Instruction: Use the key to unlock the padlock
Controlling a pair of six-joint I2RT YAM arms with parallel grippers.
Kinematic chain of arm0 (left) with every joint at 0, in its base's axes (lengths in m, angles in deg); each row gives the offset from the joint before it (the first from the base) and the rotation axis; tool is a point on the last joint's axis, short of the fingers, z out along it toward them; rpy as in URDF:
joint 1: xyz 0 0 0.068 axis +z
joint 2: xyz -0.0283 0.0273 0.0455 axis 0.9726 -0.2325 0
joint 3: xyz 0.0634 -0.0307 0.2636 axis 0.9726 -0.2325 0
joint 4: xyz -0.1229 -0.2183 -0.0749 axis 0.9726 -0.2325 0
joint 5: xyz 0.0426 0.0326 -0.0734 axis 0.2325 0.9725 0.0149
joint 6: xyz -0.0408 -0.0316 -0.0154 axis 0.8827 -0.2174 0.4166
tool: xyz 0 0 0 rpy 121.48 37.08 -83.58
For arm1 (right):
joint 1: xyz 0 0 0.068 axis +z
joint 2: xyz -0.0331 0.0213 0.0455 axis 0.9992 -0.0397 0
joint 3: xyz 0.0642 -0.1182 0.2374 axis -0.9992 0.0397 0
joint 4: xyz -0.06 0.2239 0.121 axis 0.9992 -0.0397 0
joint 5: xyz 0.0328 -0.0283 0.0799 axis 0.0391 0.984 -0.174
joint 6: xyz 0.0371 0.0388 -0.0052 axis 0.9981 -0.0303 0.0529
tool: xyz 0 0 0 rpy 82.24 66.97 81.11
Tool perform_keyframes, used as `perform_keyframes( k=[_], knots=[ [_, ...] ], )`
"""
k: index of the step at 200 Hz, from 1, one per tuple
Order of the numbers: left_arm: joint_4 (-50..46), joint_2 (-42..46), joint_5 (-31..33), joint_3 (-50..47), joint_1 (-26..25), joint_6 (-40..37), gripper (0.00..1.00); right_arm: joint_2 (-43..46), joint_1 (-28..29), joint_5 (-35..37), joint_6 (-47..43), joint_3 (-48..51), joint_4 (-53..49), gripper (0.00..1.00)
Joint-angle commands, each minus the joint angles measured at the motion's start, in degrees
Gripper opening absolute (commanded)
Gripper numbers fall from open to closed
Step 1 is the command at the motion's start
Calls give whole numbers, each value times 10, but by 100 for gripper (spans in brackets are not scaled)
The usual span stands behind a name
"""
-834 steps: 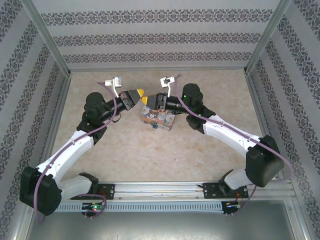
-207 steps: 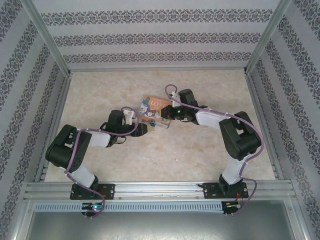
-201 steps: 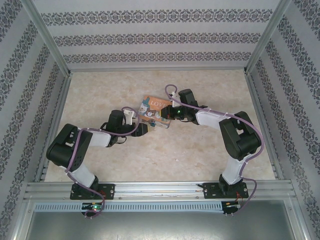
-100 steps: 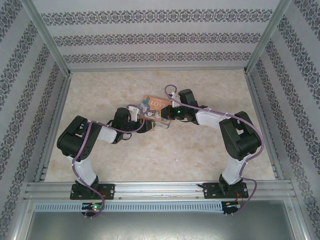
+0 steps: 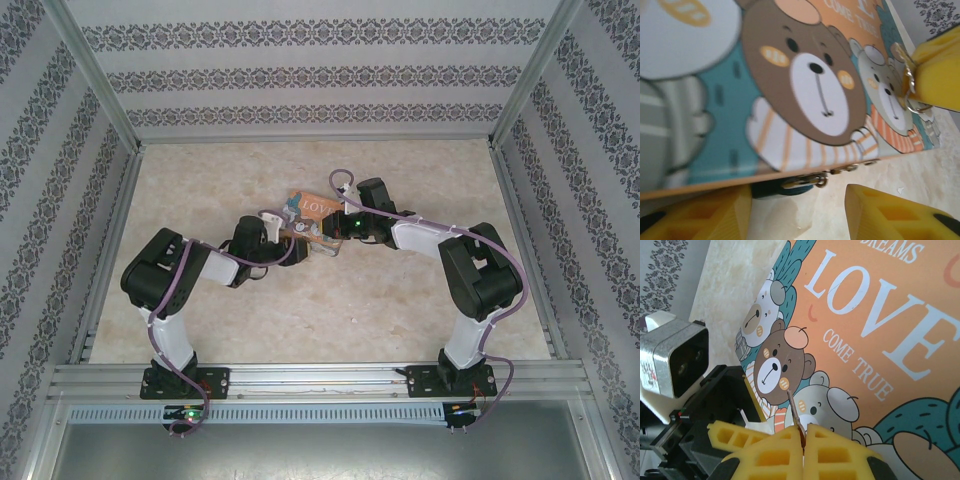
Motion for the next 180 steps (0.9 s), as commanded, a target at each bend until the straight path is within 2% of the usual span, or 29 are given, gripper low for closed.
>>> perform_keyframes(
  k=[1, 80, 180],
  knots=[
    [32, -9, 0, 4, -15, 8, 51, -23, 1, 17, -13, 9, -61, 0],
    [36, -13, 19, 9, -30, 28, 51, -19, 1, 18, -12, 14, -61, 0],
    [-11, -22, 106, 30, -53, 57, 49, -20, 3, 20, -11, 14, -61, 0]
  ],
)
